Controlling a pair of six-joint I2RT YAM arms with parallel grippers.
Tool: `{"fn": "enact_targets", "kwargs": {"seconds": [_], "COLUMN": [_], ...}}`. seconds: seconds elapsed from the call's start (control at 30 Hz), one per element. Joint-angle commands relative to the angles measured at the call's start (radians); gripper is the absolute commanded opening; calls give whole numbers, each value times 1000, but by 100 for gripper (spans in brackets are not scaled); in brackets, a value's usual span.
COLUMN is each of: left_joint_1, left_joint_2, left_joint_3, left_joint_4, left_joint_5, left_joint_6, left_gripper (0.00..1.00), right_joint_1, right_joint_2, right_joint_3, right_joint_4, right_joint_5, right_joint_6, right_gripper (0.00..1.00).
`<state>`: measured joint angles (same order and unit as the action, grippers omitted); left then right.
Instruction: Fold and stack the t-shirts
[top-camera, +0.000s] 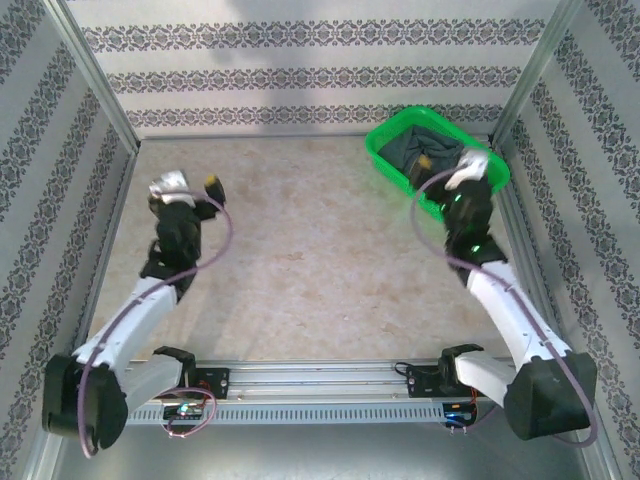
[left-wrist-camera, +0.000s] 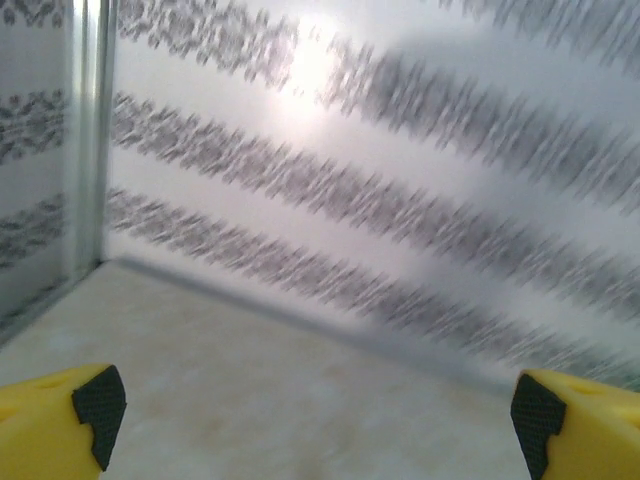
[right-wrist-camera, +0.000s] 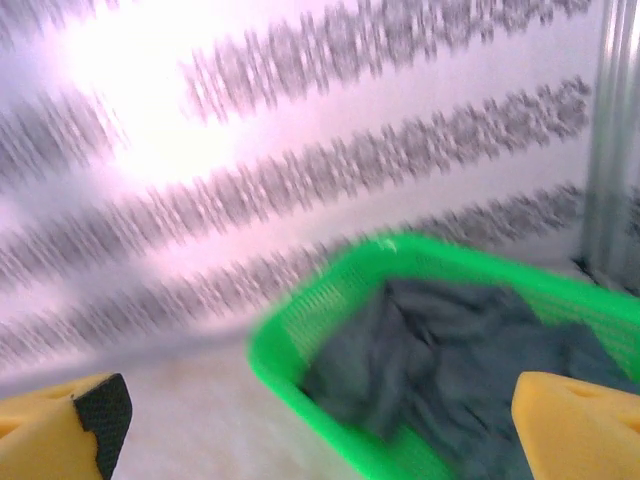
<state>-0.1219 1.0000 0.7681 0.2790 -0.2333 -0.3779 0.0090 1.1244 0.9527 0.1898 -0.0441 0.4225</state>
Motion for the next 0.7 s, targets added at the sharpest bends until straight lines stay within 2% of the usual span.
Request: {"fn": "enact_targets", "kwargs": {"seconds": [0.0,0.07,0.17,0.27,0.37,0.47,0.57,0.67], "left_joint_1": [111,79,-23,-126,-223,-307,-356,-383], "left_joint_2": [75,170,291,382,453,496,529,543], "left_joint_3": [0,121,278,371,413,435,454,462], "left_joint_4": [-271,-380,-503,-554,-565,-552,-551,-548], "left_joint_5": [279,309,314,339,351,356,366,376], "left_joint_6": [-392,-354,-278,-252,-272,-287,-311,-319], "left_gripper": [100,100,100,99,96,91,86,83], "right_joint_1": [-100,-103,-88,-105,-112,-119,-122,-121], "right_joint_2": [134,203,321,471,612,785,941,1052], "right_joint_3": [6,126,307,477,608,796,952,1040], "right_joint_4": [-177,-341,-540,-751,-877,-1055,-1182,-1226], "right_joint_5": [-409,-278,-114,36,165,249,256,239], "right_joint_6": [320,303,273,300,278,259,255,262], "right_gripper": [98,98,93,88,84,85,84,83]}}
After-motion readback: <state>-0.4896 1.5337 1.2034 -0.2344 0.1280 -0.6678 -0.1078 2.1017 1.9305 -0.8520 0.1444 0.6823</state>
